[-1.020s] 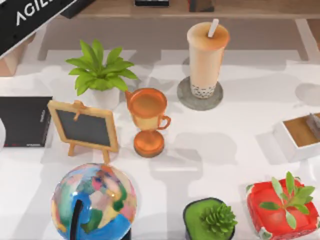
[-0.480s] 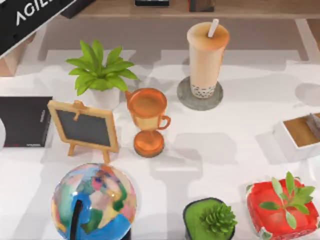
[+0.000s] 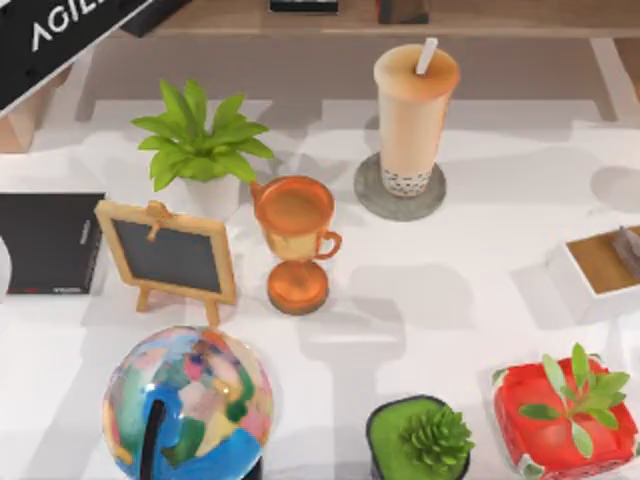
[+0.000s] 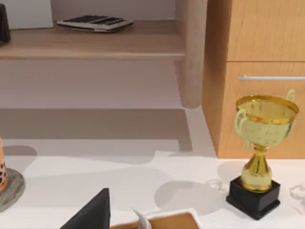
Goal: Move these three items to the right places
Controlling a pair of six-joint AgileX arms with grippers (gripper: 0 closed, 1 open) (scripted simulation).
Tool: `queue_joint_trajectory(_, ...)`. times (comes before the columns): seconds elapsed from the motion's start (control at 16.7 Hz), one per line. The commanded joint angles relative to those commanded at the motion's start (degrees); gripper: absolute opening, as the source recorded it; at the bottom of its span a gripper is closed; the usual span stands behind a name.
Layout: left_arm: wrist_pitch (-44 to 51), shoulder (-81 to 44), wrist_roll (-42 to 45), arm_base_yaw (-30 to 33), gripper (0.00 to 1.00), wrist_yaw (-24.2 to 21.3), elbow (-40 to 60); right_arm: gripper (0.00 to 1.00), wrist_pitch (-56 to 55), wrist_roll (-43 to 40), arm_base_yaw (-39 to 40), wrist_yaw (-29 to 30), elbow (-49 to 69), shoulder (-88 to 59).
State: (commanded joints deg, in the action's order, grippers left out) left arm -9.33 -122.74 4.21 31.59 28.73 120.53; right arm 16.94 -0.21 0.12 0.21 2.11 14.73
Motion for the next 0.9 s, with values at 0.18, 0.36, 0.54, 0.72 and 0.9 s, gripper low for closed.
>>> queue_joint_trajectory(0.18,0.0,0.0,0.0,0.0,1.0,0.0,0.0,1.0,5.9,-0.1,0.1,0.0,0.8,5.2)
queue_joint_trajectory(0.36,0.0,0.0,0.0,0.0,1.0,0.0,0.0,1.0,8.5,-0.1,0.1,0.1,1.1,7.5)
queue_joint_trajectory(0.54,0.0,0.0,0.0,0.1,1.0,0.0,0.0,1.0,8.5,-0.1,0.1,0.1,1.1,7.5)
queue_joint_trajectory(0.72,-1.4,1.4,0.4,-1.8,1.0,-1.4,-0.4,1.0,8.5,-0.1,0.1,0.1,1.1,7.5)
queue_joint_trajectory(0.9,-5.5,4.8,1.6,-8.5,1.0,-6.2,-2.4,1.0,8.5,-0.1,0.1,0.1,1.1,7.5)
